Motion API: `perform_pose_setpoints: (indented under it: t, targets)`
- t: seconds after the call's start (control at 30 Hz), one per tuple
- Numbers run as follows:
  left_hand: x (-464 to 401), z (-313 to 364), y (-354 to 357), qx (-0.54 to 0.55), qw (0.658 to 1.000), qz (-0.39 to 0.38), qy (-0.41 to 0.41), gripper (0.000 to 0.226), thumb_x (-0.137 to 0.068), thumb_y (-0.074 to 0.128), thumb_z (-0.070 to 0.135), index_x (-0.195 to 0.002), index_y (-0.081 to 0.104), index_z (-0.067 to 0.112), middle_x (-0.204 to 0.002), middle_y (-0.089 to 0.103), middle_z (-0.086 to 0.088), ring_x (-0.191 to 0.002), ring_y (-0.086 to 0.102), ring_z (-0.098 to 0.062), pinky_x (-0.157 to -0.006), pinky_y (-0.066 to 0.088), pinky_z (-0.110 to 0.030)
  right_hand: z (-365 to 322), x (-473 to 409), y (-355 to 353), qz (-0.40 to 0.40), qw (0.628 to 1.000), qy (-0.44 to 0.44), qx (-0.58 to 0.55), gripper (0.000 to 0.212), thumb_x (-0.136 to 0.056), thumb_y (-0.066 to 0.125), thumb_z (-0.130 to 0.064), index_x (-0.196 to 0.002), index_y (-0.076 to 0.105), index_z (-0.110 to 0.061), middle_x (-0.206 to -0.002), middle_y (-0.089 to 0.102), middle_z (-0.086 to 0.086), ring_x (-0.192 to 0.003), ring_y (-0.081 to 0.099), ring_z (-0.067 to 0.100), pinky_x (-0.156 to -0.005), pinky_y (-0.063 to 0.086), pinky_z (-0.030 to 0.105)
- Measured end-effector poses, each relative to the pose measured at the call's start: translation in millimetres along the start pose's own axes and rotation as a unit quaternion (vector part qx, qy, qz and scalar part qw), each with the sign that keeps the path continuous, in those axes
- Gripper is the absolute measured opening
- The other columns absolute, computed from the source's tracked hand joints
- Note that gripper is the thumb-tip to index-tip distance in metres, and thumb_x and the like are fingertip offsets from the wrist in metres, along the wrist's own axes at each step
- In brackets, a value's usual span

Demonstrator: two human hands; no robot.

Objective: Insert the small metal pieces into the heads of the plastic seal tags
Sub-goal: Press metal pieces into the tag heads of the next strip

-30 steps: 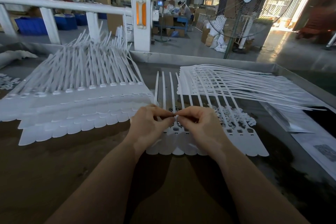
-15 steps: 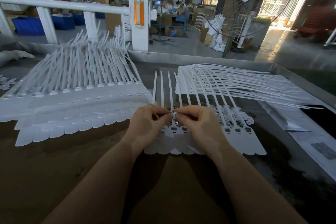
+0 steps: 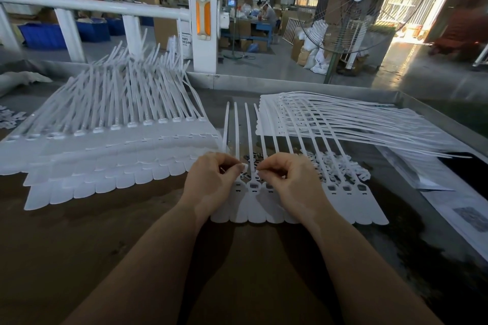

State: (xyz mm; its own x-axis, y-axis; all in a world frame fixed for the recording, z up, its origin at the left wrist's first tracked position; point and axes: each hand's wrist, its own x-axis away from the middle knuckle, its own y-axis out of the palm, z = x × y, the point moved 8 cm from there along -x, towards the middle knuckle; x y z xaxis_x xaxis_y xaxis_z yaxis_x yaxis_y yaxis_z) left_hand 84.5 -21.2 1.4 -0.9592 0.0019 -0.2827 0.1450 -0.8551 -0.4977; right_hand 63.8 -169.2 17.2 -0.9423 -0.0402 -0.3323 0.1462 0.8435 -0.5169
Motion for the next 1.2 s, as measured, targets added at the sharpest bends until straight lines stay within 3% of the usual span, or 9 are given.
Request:
perform_pose_setpoints:
  t: [0.2, 0.27, 0.4, 0.77, 0.9, 1.2]
  targets:
    - [-1.3, 0.7, 0.5, -0.026, 1.000, 0.001, 0.012, 0.014, -0.086, 0.064, 0.025, -0.092, 0.071, 0.014, -0.074, 0.055, 0.016, -0.071, 0.053, 0.000, -0.062, 0.038, -0.011, -0.2, 0.1, 5.2, -0.027, 0.996, -0.016, 0.084, 0.009, -0.085, 0.065, -0.013, -0.090, 0.071, -0.016, -0.086, 0.064, -0.006, -0.078, 0.057, 0.001, -0.070, 0.042, 0.007]
    - [-0.8, 0.9, 0.9, -0.028, 1.000, -0.001, 0.013, 0.016, -0.086, 0.064, 0.027, -0.093, 0.071, 0.014, -0.077, 0.057, 0.012, -0.075, 0.055, -0.003, -0.064, 0.040, -0.014, 0.7, 0.2, 7.0, -0.029, 0.994, -0.016, 0.104, 0.009, -0.086, 0.064, -0.015, -0.092, 0.071, -0.017, -0.092, 0.064, -0.004, -0.083, 0.057, 0.006, -0.074, 0.042, 0.011]
    - [-0.2, 0.9, 1.5, -0.038, 0.999, 0.000, 0.013, 0.018, -0.085, 0.065, 0.027, -0.094, 0.070, 0.013, -0.082, 0.058, 0.008, -0.080, 0.056, -0.009, -0.072, 0.042, -0.021, 2.5, -0.1, 9.2, -0.030, 0.992, -0.013, 0.123, 0.009, -0.086, 0.064, -0.017, -0.093, 0.071, -0.018, -0.094, 0.063, -0.004, -0.084, 0.056, 0.005, -0.070, 0.038, 0.006]
    - [1.0, 2.5, 2.6, -0.049, 0.999, -0.005, 0.009, 0.017, -0.085, 0.065, 0.028, -0.093, 0.071, 0.014, -0.089, 0.062, 0.001, -0.086, 0.059, -0.014, -0.079, 0.047, -0.028, 7.3, 0.9, 10.0, -0.036, 0.993, 0.014, 0.109, 0.006, -0.082, 0.066, -0.018, -0.083, 0.072, -0.020, -0.087, 0.066, -0.004, -0.084, 0.059, 0.009, -0.077, 0.049, 0.024]
    - [0.5, 3.0, 2.9, -0.054, 0.998, -0.007, 0.009, 0.016, -0.085, 0.065, 0.027, -0.093, 0.071, 0.014, -0.089, 0.062, 0.002, -0.087, 0.059, -0.014, -0.080, 0.048, -0.030, 8.5, -0.5, 8.6, -0.025, 0.995, 0.033, 0.085, 0.006, -0.079, 0.069, -0.017, -0.077, 0.071, -0.022, -0.077, 0.066, -0.009, -0.075, 0.060, 0.004, -0.072, 0.052, 0.024]
    - [-0.6, 3.4, 1.7, -0.064, 0.998, 0.000, 0.020, 0.015, -0.085, 0.065, 0.025, -0.092, 0.072, 0.014, -0.081, 0.056, 0.009, -0.081, 0.055, -0.009, -0.074, 0.042, -0.024, 12.0, -3.7, 12.3, -0.041, 0.994, 0.084, 0.057, 0.015, -0.075, 0.071, -0.014, -0.068, 0.069, -0.026, -0.073, 0.067, -0.008, -0.074, 0.063, 0.006, -0.074, 0.055, 0.031]
